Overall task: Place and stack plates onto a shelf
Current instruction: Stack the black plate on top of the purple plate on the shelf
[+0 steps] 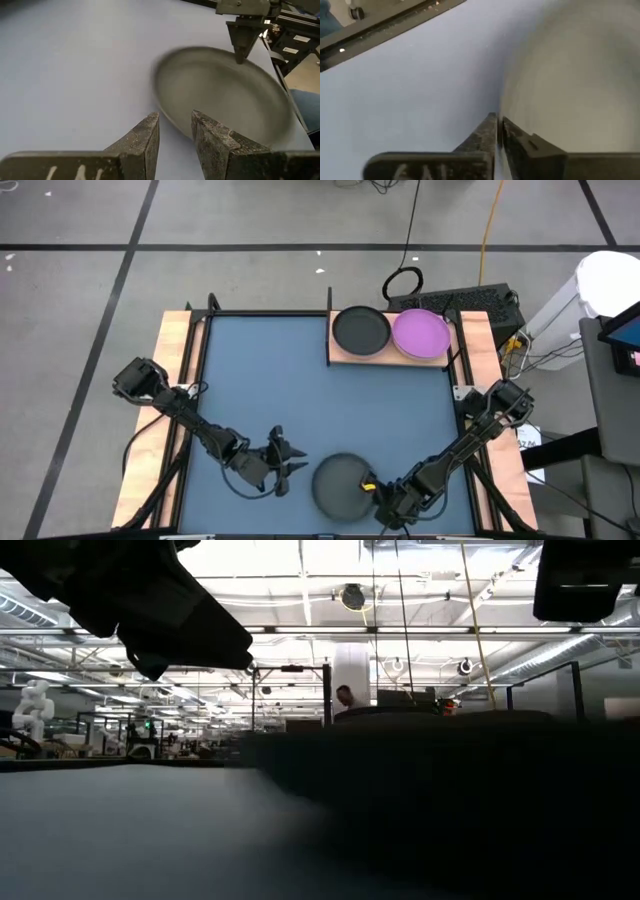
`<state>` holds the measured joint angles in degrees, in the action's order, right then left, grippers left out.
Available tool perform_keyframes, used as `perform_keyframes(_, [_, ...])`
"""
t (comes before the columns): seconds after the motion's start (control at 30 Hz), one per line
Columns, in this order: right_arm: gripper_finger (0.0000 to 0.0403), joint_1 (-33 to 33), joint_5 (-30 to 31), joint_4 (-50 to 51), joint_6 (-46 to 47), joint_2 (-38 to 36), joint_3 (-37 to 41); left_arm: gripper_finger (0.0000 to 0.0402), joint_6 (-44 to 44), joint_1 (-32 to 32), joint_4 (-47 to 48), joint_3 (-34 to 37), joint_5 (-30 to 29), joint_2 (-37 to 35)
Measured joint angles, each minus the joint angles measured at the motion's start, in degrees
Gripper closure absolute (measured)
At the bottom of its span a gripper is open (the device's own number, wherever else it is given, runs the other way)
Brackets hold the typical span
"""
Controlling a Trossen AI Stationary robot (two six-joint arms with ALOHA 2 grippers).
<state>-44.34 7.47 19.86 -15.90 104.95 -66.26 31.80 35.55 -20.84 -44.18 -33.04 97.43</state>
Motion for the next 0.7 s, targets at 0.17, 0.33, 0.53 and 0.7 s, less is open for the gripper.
perform_keyframes(0.17, [0.0393, 0.01, 0.25, -0.21, 0.51, 0.0, 0.02, 0.0284, -0.03, -0.53, 0.0, -0.01, -0.02, 0.0])
perform_keyframes(0.33, [0.0399, -0.03, 1.86, -0.25, 1.34, 0.0, 0.01, 0.0284, 0.0, -0.91, 0.0, -0.02, -0.02, 0.0])
perform_keyframes(0.53, [0.0401, 0.01, 4.92, 0.36, 1.94, -0.93, 0.04, 0.0284, -0.02, -0.92, 0.0, -0.02, -0.02, 0.0])
perform_keyframes(0.7, [0.0402, 0.48, 6.09, 2.09, 5.16, -3.75, 0.04, 0.0284, -0.2, -0.92, 0.02, -0.02, -0.02, 0.0])
